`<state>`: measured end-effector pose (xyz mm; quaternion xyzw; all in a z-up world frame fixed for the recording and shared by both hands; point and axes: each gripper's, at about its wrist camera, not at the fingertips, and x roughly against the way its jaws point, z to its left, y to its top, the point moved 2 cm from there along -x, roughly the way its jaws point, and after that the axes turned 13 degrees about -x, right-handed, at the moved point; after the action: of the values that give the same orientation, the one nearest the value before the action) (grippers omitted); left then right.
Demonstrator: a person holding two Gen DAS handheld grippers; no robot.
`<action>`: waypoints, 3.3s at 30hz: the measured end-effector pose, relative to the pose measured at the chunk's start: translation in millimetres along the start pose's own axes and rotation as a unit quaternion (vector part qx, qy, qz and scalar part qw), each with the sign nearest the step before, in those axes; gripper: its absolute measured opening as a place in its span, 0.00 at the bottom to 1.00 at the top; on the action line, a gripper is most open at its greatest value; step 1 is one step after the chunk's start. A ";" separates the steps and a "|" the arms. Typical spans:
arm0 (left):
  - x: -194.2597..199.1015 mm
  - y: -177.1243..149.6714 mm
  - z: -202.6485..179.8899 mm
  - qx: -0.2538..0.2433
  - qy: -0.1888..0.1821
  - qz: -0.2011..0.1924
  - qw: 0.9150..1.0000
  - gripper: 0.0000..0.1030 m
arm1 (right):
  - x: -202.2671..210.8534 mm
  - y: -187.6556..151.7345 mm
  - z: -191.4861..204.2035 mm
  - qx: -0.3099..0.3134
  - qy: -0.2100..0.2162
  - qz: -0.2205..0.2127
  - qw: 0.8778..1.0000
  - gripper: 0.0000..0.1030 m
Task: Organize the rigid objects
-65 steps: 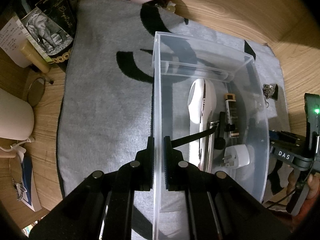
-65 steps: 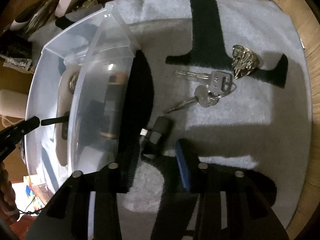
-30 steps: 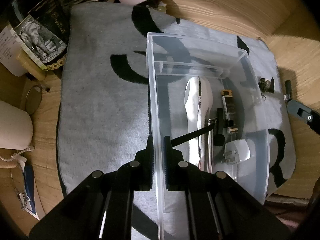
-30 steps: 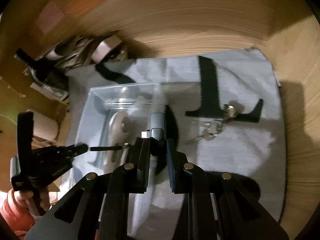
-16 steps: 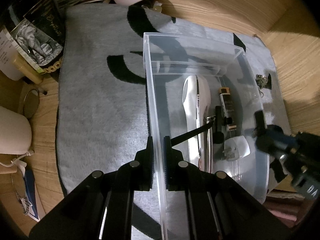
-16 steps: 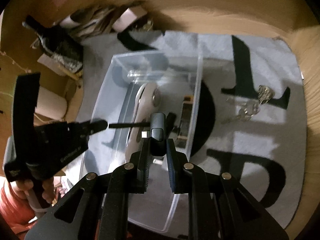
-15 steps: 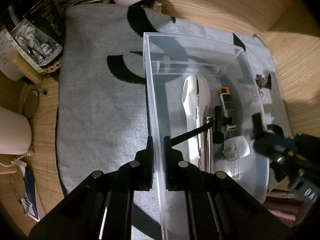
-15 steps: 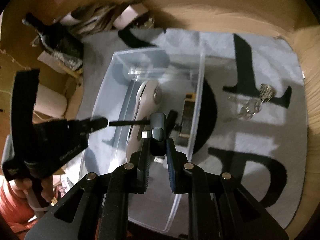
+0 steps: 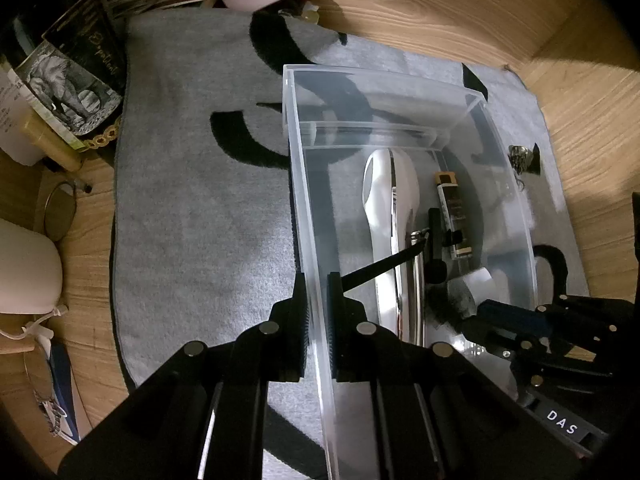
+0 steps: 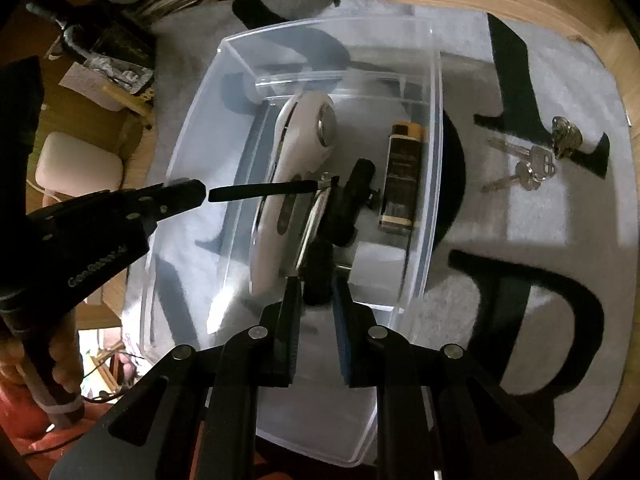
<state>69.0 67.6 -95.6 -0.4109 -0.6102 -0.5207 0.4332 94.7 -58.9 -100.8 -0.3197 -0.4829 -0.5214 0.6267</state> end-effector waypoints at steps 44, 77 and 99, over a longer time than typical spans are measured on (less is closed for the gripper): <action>-2.2 2.2 1.1 0.040 0.005 0.014 0.999 0.06 | 30.0 97.7 -140.6 -0.147 -0.050 -0.069 0.986 0.35; -8.5 5.0 2.8 0.050 0.004 0.023 0.998 0.06 | -5.6 109.6 -119.5 -0.083 -0.096 -0.088 0.988 0.57; -6.3 2.2 1.5 0.025 -0.002 0.014 1.000 0.06 | 98.8 52.4 -72.7 -0.054 -0.060 -0.176 0.981 0.57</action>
<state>72.8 69.0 -101.2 -0.4094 -0.6179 -0.4983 0.4498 163.9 -145.5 -26.6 -0.2933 -0.5392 -0.6292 0.4767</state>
